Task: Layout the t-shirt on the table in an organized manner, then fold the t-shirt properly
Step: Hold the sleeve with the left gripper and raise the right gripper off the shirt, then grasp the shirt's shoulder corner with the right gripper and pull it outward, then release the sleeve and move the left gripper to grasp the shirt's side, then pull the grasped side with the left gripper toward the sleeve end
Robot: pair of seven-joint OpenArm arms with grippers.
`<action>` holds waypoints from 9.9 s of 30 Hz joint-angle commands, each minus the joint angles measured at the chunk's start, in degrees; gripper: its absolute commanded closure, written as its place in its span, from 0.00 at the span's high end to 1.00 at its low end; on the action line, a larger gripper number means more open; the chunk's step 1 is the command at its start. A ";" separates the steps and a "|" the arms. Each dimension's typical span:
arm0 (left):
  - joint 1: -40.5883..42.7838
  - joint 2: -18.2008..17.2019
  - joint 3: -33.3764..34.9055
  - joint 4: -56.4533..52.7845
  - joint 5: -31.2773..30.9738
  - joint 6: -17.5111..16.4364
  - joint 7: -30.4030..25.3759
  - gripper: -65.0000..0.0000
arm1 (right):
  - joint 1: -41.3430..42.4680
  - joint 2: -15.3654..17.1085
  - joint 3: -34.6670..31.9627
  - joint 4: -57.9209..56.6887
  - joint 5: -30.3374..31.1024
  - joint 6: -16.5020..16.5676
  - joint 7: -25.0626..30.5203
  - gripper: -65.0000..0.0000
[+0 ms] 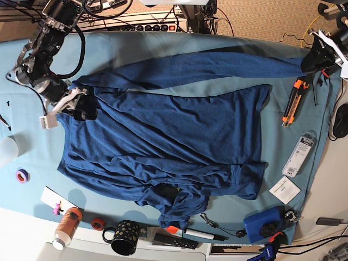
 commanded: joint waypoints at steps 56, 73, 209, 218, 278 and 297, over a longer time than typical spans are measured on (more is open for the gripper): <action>0.00 -1.14 -0.50 0.76 -1.54 -0.06 -0.64 0.00 | -9.03 -14.49 12.57 -6.08 -2.27 -6.60 6.01 0.40; -0.04 -2.21 -0.50 0.76 -1.54 -0.06 -0.64 0.00 | -10.34 -14.47 12.55 -4.33 0.11 -4.07 1.22 0.00; -55.67 10.51 38.66 3.58 19.58 -0.06 -22.80 0.00 | 3.19 -12.81 19.54 -5.97 6.32 0.14 9.66 0.00; -50.45 10.45 38.69 -1.60 22.43 1.51 -22.62 0.00 | 5.01 -12.57 19.78 -5.95 -0.13 0.14 11.96 0.00; -21.53 2.91 29.35 -6.36 28.33 6.40 -22.82 0.00 | 4.94 -11.45 19.67 -5.97 -14.51 -5.01 16.96 0.00; -20.15 3.67 34.53 -6.36 34.42 8.92 -25.03 0.50 | 4.92 -11.72 19.69 -5.95 -14.75 -4.96 16.17 0.45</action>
